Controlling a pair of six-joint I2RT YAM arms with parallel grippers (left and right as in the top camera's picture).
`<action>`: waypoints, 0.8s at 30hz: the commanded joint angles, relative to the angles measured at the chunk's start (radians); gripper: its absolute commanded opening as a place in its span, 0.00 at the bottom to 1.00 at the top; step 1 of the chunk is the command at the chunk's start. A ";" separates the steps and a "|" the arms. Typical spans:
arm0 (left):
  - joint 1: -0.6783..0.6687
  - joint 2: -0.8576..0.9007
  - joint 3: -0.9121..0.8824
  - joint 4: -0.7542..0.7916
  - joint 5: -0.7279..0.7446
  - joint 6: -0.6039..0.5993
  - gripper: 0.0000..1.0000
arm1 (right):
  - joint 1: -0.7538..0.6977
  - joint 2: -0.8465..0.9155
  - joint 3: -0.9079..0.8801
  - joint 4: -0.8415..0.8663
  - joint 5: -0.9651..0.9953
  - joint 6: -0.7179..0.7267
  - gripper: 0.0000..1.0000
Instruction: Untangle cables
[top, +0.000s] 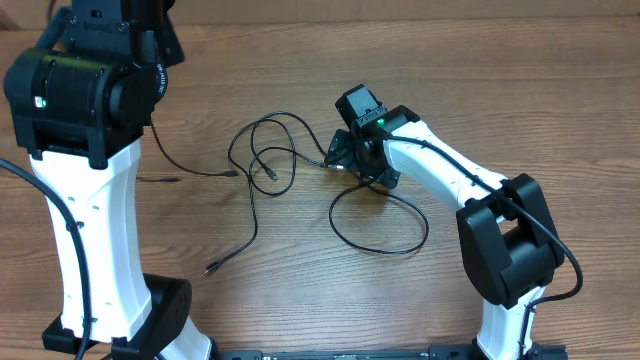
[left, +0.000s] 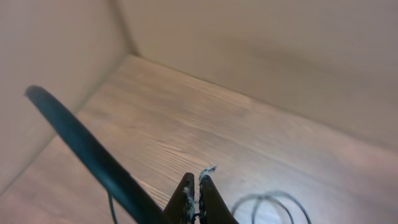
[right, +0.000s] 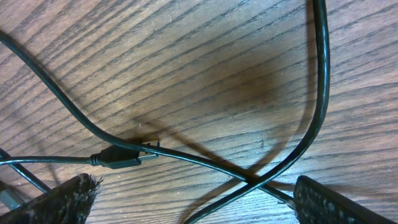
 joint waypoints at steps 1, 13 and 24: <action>0.060 -0.009 -0.042 0.001 -0.145 -0.153 0.04 | -0.002 0.001 -0.006 0.004 0.003 -0.003 1.00; 0.403 -0.011 -0.175 -0.085 -0.138 -0.468 0.04 | -0.002 0.001 -0.006 0.004 0.003 -0.003 1.00; 0.654 -0.010 -0.177 -0.119 -0.069 -0.582 0.04 | -0.002 0.001 -0.006 0.004 0.003 -0.003 1.00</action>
